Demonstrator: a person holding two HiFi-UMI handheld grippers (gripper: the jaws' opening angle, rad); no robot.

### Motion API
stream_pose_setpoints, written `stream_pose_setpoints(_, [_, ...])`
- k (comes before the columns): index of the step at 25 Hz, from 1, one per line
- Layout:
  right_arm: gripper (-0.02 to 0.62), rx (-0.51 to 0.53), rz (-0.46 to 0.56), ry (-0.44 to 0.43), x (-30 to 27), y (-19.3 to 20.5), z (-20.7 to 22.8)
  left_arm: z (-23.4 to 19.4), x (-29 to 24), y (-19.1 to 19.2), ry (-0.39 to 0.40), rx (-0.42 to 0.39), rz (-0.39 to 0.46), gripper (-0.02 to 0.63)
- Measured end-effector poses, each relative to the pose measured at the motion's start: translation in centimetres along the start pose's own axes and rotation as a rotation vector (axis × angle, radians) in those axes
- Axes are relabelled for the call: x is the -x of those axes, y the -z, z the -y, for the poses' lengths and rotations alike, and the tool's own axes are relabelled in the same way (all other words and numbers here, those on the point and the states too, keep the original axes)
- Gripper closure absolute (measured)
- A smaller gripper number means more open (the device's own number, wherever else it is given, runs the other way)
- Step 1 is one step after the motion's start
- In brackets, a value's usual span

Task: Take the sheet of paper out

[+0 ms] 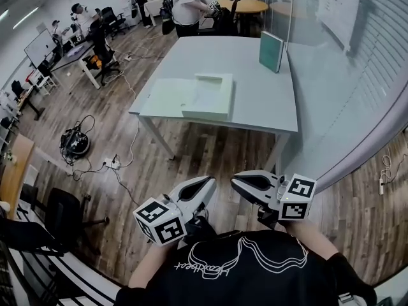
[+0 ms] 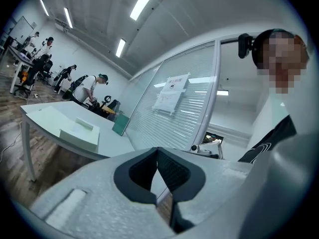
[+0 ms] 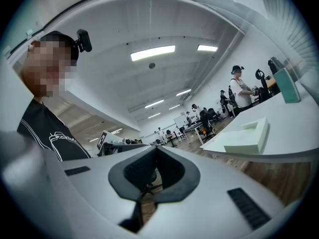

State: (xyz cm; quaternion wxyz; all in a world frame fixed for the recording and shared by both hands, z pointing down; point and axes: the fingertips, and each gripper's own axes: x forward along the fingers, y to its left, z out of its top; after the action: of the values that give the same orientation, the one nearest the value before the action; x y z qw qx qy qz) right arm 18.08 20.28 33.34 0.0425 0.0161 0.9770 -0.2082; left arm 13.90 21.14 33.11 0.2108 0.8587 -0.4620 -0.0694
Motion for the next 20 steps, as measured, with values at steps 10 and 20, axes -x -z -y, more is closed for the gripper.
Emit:
stream_pose_setpoints(10, [0.586, -0.081, 0.038, 0.119, -8.3, -1.7, 11.2, -13.8, -3.4, -3.8, 0.037, 0.068, -0.099, 0.594])
stream_pose_setpoints(20, [0.586, -0.194, 0.009, 0.202, -20.2, -1.1, 21.6, -29.2, -4.3, -7.4, 0.060, 0.150, -0.203, 0.592])
